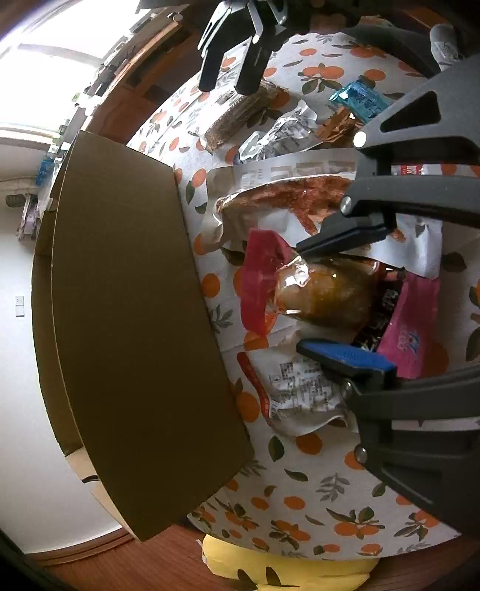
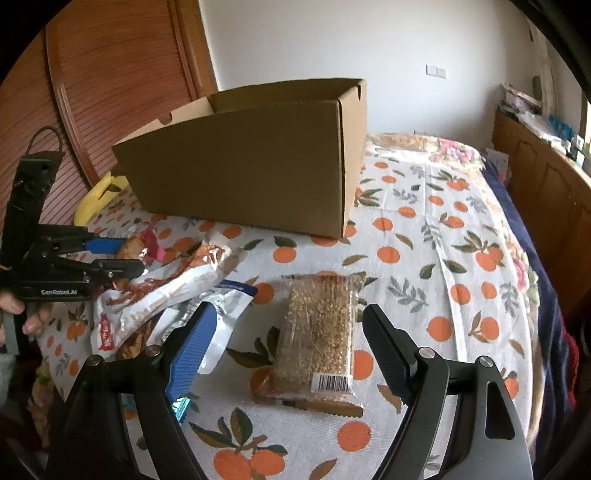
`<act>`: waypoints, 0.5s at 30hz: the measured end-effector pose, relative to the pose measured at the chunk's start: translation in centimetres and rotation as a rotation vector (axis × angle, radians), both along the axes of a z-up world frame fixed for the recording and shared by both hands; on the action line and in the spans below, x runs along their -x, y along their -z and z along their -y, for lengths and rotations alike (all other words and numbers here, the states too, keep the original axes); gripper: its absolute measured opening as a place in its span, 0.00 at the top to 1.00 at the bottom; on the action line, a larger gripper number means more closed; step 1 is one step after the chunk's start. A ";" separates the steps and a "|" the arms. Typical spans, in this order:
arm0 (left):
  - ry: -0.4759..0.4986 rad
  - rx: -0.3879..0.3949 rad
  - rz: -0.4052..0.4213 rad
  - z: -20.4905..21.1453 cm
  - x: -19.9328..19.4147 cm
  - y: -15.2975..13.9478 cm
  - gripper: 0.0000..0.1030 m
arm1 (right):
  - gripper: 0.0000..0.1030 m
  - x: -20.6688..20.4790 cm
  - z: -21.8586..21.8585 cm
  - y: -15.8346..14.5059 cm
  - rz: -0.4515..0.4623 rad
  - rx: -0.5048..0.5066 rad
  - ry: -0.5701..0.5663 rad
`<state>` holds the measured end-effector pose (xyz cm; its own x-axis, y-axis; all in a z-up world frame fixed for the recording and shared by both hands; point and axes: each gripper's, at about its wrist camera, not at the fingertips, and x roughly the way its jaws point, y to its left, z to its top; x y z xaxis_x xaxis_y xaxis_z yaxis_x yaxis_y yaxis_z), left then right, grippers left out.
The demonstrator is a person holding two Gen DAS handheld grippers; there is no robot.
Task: Organize snacks
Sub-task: 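Move both tools back to the snack pile, then grasp the granola bar with the right tool while the left grasps the pink-labelled bag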
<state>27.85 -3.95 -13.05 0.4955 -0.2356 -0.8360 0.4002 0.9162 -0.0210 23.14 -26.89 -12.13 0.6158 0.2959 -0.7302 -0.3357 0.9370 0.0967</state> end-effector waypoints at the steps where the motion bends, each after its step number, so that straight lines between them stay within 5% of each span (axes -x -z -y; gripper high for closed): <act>1: 0.001 0.006 0.000 0.0 -0.1 0.1 0.56 | 0.20 -0.1 0.1 0.2 -0.006 -0.006 0.003; 15: 0.001 0.073 -0.008 -0.2 -1.0 0.6 0.57 | 0.20 -0.7 0.3 2.2 -0.057 -0.023 0.016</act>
